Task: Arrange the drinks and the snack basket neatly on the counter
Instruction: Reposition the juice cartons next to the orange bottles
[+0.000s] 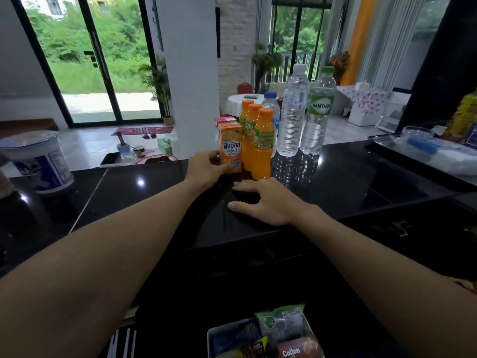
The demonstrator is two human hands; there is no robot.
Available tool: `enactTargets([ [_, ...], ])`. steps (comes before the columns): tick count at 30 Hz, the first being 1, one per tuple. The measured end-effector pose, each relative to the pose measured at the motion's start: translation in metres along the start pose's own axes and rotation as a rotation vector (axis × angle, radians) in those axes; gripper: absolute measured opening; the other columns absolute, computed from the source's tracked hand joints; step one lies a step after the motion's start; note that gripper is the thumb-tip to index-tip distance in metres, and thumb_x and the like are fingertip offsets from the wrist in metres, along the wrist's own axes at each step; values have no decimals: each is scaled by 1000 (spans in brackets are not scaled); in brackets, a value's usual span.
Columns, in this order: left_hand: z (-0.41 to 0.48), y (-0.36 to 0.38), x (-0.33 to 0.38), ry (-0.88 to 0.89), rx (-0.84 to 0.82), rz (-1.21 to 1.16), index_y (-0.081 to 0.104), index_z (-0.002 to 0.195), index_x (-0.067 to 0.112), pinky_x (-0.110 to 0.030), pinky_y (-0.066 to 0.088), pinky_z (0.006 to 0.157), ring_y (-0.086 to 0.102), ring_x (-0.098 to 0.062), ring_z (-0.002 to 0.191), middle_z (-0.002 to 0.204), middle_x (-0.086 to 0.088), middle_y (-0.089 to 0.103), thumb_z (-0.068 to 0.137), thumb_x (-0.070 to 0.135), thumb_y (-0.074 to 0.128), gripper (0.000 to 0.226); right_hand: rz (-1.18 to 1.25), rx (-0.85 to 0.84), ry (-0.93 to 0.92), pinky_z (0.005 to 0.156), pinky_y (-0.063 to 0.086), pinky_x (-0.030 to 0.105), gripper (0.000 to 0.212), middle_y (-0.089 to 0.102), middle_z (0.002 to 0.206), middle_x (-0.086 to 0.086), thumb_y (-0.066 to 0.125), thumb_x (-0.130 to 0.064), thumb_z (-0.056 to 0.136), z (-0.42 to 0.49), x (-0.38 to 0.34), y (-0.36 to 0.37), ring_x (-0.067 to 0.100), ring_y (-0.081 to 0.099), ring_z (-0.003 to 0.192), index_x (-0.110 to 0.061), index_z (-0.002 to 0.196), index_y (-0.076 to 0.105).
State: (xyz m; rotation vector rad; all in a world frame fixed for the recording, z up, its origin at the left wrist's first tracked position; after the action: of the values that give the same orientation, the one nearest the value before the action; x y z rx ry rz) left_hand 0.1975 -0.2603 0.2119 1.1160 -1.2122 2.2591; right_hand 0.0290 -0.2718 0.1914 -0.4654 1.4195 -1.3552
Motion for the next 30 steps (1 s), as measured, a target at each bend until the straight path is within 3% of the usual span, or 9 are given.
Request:
enactTargets([
  [2, 2, -1, -7, -74, 33, -34, 46, 146, 10, -27, 48, 87, 64, -15, 106, 120, -3, 68, 80, 31, 82, 78, -2, 6, 0, 117, 31, 31, 71, 53, 149, -10, 60, -71, 86, 0, 0, -1, 7, 44, 140, -26, 140, 60],
  [4, 3, -3, -11, -110, 60, -49, 38, 150, 7, -28, 46, 88, 63, -18, 110, 124, -9, 67, 78, 31, 83, 88, 1, 7, 0, 118, 32, 32, 71, 54, 148, -11, 61, -71, 86, -1, -1, -1, 7, 44, 140, -25, 140, 60],
  [9, 5, 2, -9, -82, 13, -77, 61, 133, 17, -29, 52, 89, 66, -12, 100, 117, -4, 72, 79, 31, 82, 59, 13, 11, -1, 118, 34, 34, 70, 55, 147, -10, 61, -70, 86, -1, -2, -2, 7, 45, 139, -24, 139, 61],
  [14, 5, 4, -10, -93, 11, -70, 61, 134, 19, -35, 53, 95, 67, -14, 102, 117, -3, 72, 81, 32, 80, 57, 20, 9, 7, 117, 34, 34, 71, 54, 147, -12, 61, -71, 85, -1, -1, -1, 7, 44, 139, -25, 140, 61],
  [21, 3, 2, -6, -96, 7, -47, 59, 137, 20, -22, 46, 82, 63, -11, 99, 119, -3, 70, 82, 34, 79, 60, 19, 6, 9, 118, 33, 35, 71, 54, 147, -13, 61, -71, 85, -1, -1, -1, 6, 44, 140, -26, 140, 61],
  [28, -2, 2, -4, -116, -29, -40, 58, 138, 17, -28, 48, 91, 63, -16, 109, 127, -4, 67, 84, 35, 77, 60, 22, 9, 9, 116, 32, 31, 70, 53, 148, -14, 61, -71, 86, -1, 0, -1, 6, 44, 139, -27, 140, 60],
  [30, -2, 3, -4, -129, -61, -30, 59, 136, 16, -24, 47, 84, 61, -14, 106, 127, -3, 66, 84, 36, 77, 59, 26, 9, 12, 114, 31, 29, 70, 53, 148, -14, 61, -70, 86, -1, 1, -1, 6, 44, 139, -27, 140, 60],
])
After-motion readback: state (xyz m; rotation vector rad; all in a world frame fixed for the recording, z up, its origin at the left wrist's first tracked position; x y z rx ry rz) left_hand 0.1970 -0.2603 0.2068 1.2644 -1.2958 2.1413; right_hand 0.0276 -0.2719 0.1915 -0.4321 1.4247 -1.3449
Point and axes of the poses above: each hand's wrist, its own z-axis towards the middle knuckle, its own y-axis out of the palm, x = y × z, the point moved 9 cm from there along z, towards the middle knuckle
